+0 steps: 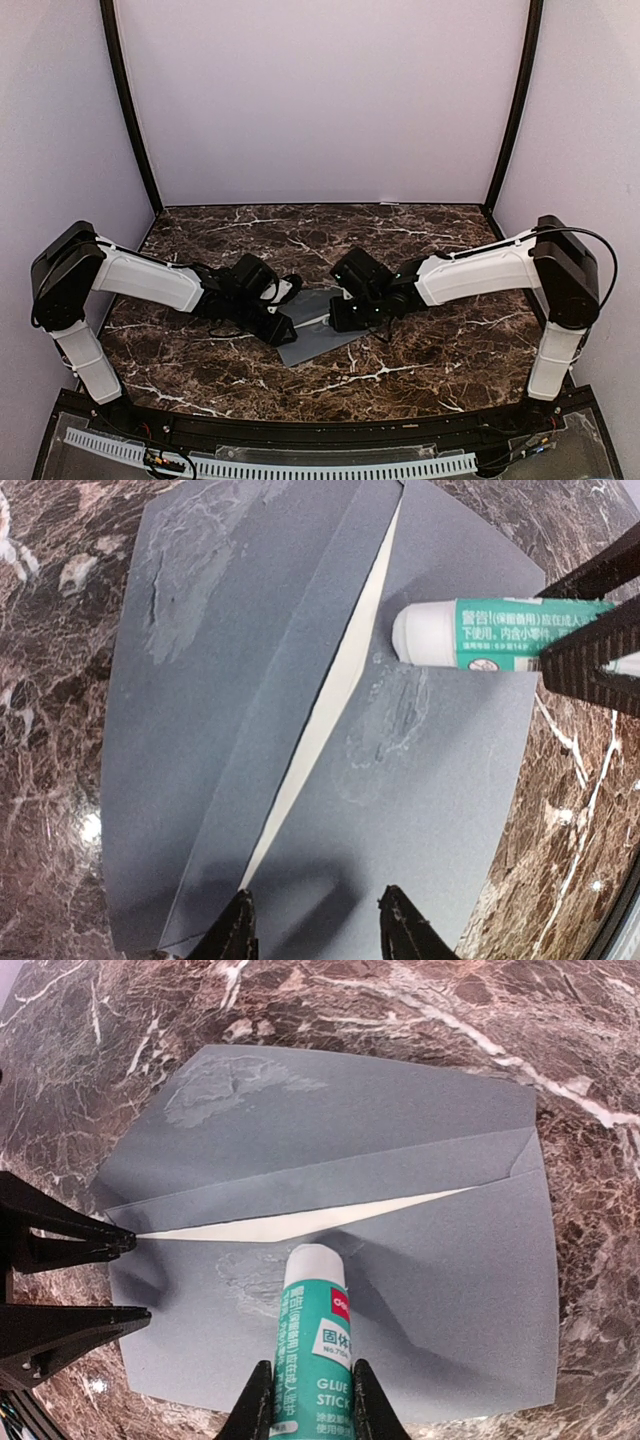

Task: Place the letter into the envelope and seal it
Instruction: Paint the envelope at the center of the board.

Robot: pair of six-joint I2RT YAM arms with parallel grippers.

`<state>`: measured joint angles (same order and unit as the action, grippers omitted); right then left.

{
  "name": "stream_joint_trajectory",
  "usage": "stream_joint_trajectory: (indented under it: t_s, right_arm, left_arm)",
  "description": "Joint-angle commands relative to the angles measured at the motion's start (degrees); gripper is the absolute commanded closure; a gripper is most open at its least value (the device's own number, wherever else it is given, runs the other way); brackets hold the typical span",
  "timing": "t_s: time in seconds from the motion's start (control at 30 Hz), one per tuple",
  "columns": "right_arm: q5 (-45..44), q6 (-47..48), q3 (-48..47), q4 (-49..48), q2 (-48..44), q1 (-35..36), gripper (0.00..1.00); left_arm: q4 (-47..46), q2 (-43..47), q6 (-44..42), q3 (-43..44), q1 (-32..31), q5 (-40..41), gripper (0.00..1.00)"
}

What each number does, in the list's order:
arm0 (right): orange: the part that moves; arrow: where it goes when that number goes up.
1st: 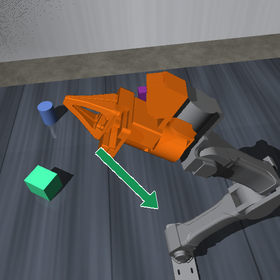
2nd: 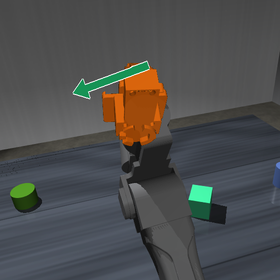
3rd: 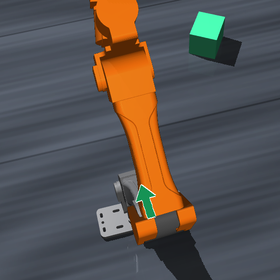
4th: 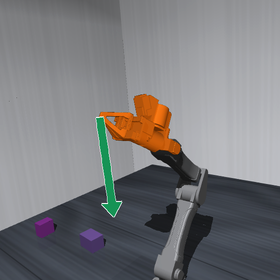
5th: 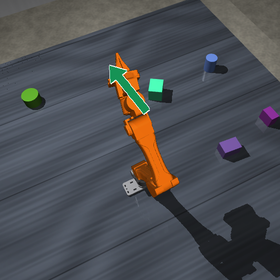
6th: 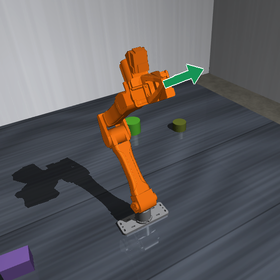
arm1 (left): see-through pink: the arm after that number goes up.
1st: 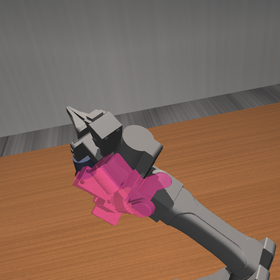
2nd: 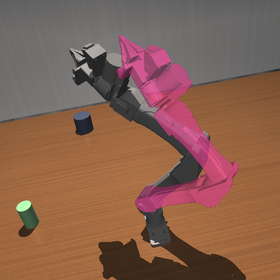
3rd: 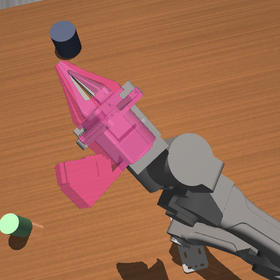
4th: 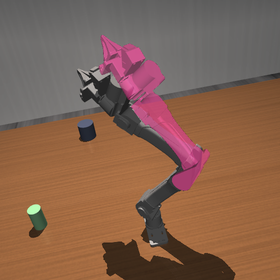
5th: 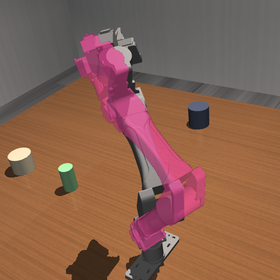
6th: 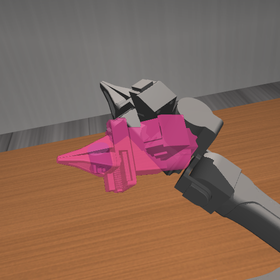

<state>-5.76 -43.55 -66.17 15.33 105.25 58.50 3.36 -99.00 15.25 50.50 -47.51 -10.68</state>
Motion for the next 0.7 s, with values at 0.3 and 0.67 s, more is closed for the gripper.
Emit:
stream_joint_trajectory:
  t_s: [0.3, 0.67]
  right_arm:
    - [1.59, -0.05, -4.64, -0.28, 3.86, 3.65, 1.00]
    - [-3.54, -1.76, -1.72, 3.75, 0.95, 0.96, 1.00]
  left_arm:
    - [3.68, -1.46, -0.32, -0.49, -0.31, -0.57, 0.58]
    - [3.61, -1.47, -0.39, -0.58, -0.30, -0.13, 0.59]
